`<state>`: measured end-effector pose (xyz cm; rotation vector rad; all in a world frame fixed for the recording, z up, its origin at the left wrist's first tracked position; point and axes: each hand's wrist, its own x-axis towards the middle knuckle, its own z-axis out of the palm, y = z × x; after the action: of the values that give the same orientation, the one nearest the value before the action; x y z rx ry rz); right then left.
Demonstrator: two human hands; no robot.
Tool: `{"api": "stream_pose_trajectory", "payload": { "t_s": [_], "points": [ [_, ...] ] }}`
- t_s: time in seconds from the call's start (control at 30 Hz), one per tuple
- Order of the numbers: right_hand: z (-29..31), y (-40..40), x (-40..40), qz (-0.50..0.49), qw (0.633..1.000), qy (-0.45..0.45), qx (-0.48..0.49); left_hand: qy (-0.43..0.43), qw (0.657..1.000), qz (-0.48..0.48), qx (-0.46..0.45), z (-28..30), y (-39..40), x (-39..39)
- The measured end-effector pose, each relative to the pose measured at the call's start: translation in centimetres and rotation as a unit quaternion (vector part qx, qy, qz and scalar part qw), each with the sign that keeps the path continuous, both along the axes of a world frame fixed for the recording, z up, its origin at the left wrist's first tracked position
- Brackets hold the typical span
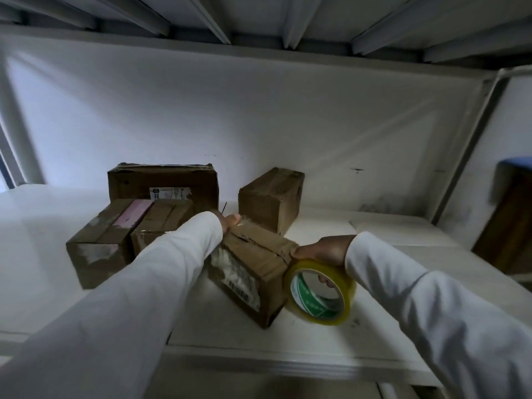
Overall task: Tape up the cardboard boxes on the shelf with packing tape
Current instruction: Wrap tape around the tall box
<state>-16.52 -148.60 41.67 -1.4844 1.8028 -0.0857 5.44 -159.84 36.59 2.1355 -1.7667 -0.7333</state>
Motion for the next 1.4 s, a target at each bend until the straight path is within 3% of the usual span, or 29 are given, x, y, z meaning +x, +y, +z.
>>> {"api": "stream_pose_trajectory", "payload": {
  "t_s": [0.13, 0.27, 0.5, 0.73, 0.87, 0.93, 1.0, 1.07, 1.17, 1.33, 1.4],
  "points": [
    [-0.3, 0.0, 0.3, -0.008, 1.0, -0.008, 0.014, -0.216, 0.97, -0.066, -0.088, 2.5, 2.7, -3.3],
    [-0.3, 0.3, 0.2, -0.009, 1.0, -0.019, 0.021, -0.173, 0.956, -0.232, -0.053, 2.0, 4.5, -5.9],
    [-0.2, 0.3, -0.1, -0.001, 1.0, -0.008, 0.01, -0.184, 0.937, -0.297, -0.017, 4.1, 7.5, -9.1],
    [-1.2, 0.2, -0.8, -0.013, 0.997, -0.071, 0.004, -0.079, 0.96, -0.27, -0.017, 3.5, 7.3, -8.8],
    [-0.4, 0.9, -2.1, 0.079, 0.989, -0.122, 0.009, 0.137, 0.964, -0.228, 0.009, 5.1, 8.0, -6.3],
    [0.5, 0.9, -2.9, 0.097, 0.969, -0.228, -0.005, 0.228, 0.947, -0.225, 0.016, 6.4, 8.4, -4.6],
    [1.9, 0.5, -3.3, 0.086, 0.918, -0.387, -0.007, 0.292, 0.929, -0.225, 0.014, 7.8, 8.6, -3.6],
    [3.8, 0.1, -2.8, 0.115, 0.867, -0.485, -0.029, 0.322, 0.924, -0.206, 0.008, 8.9, 8.7, -3.2],
    [6.4, 0.0, -0.9, 0.167, 0.827, -0.532, -0.076, 0.355, 0.918, -0.175, 0.0, 9.9, 8.8, -3.7],
    [7.2, -0.8, 1.9, 0.109, 0.812, -0.557, -0.137, 0.452, 0.886, -0.037, -0.094, 10.0, 7.5, -1.8],
    [6.4, -1.7, 2.7, 0.084, 0.814, -0.551, -0.162, 0.396, 0.909, -0.042, -0.12, 10.0, 7.7, -1.7]
  ]
}}
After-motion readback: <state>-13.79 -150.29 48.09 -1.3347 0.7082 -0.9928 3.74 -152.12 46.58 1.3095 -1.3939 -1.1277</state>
